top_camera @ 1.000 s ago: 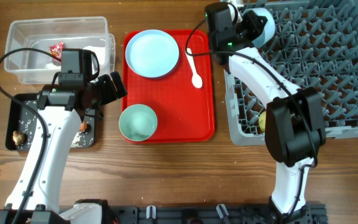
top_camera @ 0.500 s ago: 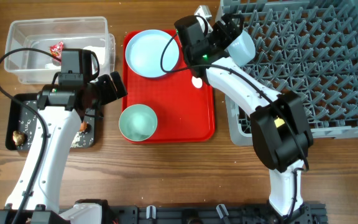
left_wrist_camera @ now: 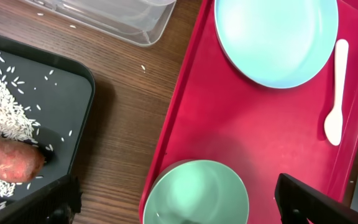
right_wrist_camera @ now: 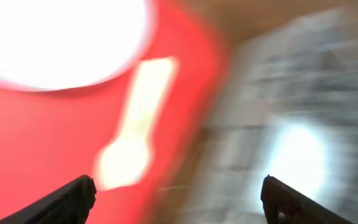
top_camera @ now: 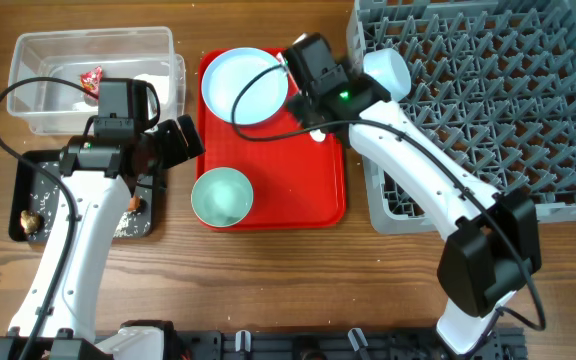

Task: Sort waste into correct bins and load items into the dishwasher rack
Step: 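Reach the right gripper to the mint-green bowl and grasp its rim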

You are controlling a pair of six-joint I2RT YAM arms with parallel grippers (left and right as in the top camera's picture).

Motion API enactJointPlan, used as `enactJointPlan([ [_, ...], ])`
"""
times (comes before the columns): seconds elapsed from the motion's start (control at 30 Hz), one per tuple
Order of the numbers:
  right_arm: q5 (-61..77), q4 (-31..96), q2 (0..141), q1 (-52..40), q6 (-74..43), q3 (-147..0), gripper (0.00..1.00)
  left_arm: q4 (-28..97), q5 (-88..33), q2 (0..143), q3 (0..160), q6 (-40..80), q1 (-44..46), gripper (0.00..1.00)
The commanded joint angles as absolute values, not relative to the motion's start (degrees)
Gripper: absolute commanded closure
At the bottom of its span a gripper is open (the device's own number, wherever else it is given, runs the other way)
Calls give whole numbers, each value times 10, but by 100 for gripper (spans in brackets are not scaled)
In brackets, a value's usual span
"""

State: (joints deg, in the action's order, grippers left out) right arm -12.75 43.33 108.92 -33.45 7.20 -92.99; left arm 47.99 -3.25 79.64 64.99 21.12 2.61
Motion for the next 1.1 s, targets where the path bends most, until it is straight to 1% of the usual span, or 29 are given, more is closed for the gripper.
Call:
enactJointPlan([
  [0.0,213,440,1086,-338,-147,-918,15,479,-29,790,657,215,23,0],
  [0.1,203,419,1086,-350,-269,-886,16,479,-29,790,657,215,23,0],
  [0.27,190,379,1106,-394,-376,-827,29,472,-31,790,657,215,23,0],
  [0.43,126,361,1120,-433,-412,-812,41,460,28,785,663,215,11,0],
  [0.57,101,367,1147,-453,-440,-813,50,459,48,772,669,216,-25,0],
  [0.63,103,368,1155,-454,-456,-813,58,459,48,767,669,235,-46,0],
  [0.67,103,368,1155,-454,-456,-813,65,461,48,767,669,246,-56,0],
  [0.73,103,369,1158,-454,-465,-813,74,461,48,767,669,251,-69,0],
  [0.87,103,368,1163,-454,-467,-813,88,461,48,767,668,251,-73,0],
  [0.9,103,368,1164,-454,-467,-813,90,461,48,767,668,251,-73,0],
  [1.07,108,360,1172,-454,-468,-813,89,461,48,767,668,251,-73,0],
])
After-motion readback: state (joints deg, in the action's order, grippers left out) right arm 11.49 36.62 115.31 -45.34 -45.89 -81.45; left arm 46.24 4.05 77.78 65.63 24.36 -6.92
